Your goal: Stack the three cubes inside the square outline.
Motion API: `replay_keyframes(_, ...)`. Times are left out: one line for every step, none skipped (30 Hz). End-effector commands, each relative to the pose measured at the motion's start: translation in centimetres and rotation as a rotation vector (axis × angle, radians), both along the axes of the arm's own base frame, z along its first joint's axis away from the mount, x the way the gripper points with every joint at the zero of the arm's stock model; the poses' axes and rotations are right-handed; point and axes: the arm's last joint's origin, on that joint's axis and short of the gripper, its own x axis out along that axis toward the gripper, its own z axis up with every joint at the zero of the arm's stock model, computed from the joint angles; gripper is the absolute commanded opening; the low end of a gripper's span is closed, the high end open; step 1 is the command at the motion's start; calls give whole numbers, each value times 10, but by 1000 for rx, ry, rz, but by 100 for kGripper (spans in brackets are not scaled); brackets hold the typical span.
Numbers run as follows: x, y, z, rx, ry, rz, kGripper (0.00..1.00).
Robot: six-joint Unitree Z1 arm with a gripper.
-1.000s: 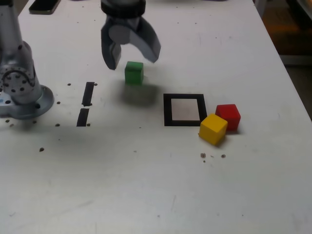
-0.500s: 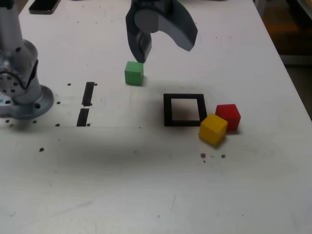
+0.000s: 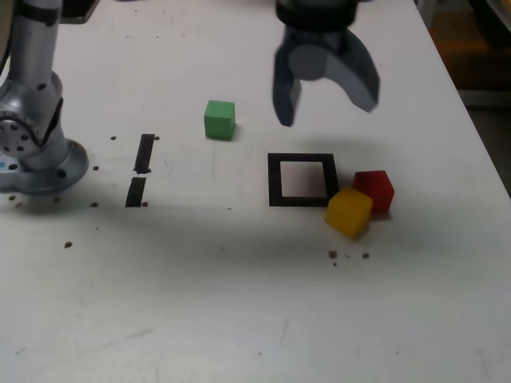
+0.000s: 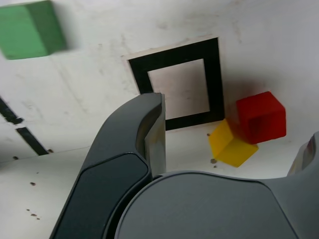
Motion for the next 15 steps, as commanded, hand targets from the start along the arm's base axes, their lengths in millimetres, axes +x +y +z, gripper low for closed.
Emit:
replay_keyframes(6, -4, -3, -5, 0, -6, 99)
replay_keyframes(9, -5, -5, -9, 2, -8, 99)
replay_keyframes(13, -7, -8, -13, 3, -10, 99)
replay_keyframes(17, -9, -10, -18, 3, -12, 99)
replay_keyframes(21, -11, -12, -22, 4, -14, 99)
replay_keyframes(24, -13, -14, -26, 4, -17, 99)
replay_keyframes(28, -15, -16, -29, 4, -19, 99)
replay_keyframes(32, -18, -18, -32, 5, -21, 99)
replay_keyframes(35, -19, -20, -35, 6, -22, 99)
replay_keyframes(38, -21, -22, -36, 8, -22, 99)
replay_keyframes(40, -22, -24, -37, 11, -21, 99)
replay_keyframes(42, -23, -27, -38, 14, -19, 99)
replay_keyframes(44, -24, -29, -39, 19, -16, 99)
replay_keyframes(46, -25, -32, -39, 25, -13, 99)
replay_keyframes(47, -25, -34, -39, 30, -10, 99)
